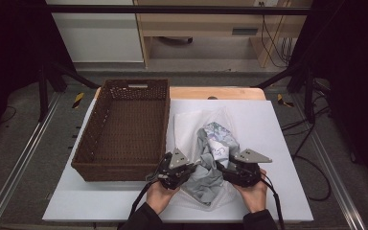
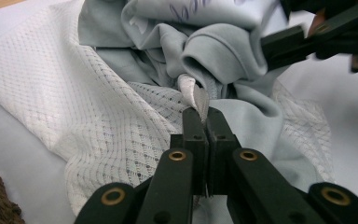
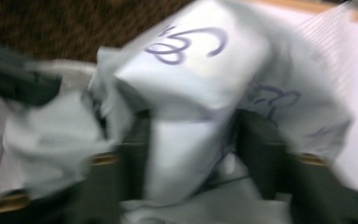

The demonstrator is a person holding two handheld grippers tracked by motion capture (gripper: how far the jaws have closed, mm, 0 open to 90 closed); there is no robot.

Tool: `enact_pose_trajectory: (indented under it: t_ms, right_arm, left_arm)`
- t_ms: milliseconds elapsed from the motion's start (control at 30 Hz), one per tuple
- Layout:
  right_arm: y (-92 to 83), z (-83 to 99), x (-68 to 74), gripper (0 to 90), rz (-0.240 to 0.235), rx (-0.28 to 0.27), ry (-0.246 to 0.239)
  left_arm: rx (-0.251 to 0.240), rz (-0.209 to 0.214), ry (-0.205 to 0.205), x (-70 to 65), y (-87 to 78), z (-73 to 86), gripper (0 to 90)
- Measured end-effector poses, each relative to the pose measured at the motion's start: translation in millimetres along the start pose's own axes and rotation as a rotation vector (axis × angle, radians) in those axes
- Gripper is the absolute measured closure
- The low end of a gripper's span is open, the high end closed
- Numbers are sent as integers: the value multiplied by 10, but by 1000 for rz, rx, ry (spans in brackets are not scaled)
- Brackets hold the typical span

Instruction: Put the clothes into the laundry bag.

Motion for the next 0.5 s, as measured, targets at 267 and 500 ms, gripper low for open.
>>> enact_pose_trajectory:
  t_ms: [267, 500]
  right_arm:
    - [-269, -103, 154, 887, -137, -88, -34]
    - [-26, 38, 612, 888, -281, 4, -112]
  left_arm:
    - [-2, -1, -22, 11, 12, 4, 880]
    - [-30, -1, -39, 30, -59, -41, 881]
Point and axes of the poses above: each handheld gripper's, and its own axes: y roughly forward along the jaws, z roughly out of its underside, x roughly to its left, the point moved 3 cm from there along y, roughly forward along the jaws, and after that the axes turned 7 degrees about z, right-handed, at the moved point
